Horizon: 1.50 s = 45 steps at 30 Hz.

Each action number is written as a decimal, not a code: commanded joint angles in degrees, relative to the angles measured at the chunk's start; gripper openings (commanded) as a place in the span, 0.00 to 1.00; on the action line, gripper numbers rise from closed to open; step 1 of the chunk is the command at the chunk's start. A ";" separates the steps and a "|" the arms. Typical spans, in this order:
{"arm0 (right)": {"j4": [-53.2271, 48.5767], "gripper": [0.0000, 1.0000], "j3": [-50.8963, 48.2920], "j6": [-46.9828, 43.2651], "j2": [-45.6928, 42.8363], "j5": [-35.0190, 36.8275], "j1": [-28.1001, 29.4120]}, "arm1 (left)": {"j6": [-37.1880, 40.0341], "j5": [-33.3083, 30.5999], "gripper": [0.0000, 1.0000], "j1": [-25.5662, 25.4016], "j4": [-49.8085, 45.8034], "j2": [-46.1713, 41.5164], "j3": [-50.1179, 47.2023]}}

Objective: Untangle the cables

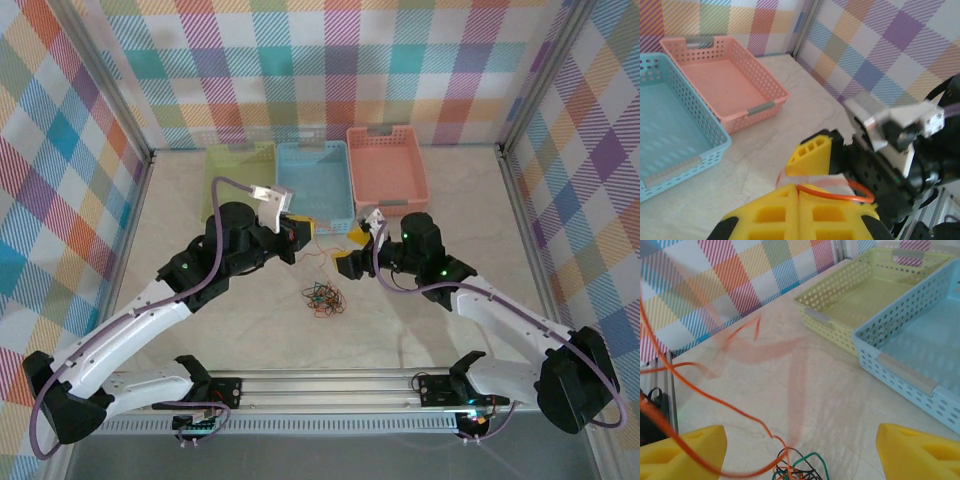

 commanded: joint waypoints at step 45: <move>11.63 0.54 3.19 0.02 28.21 -9.98 1.21 | -4.48 6.20 0.00 0.05 -8.00 4.36 23.17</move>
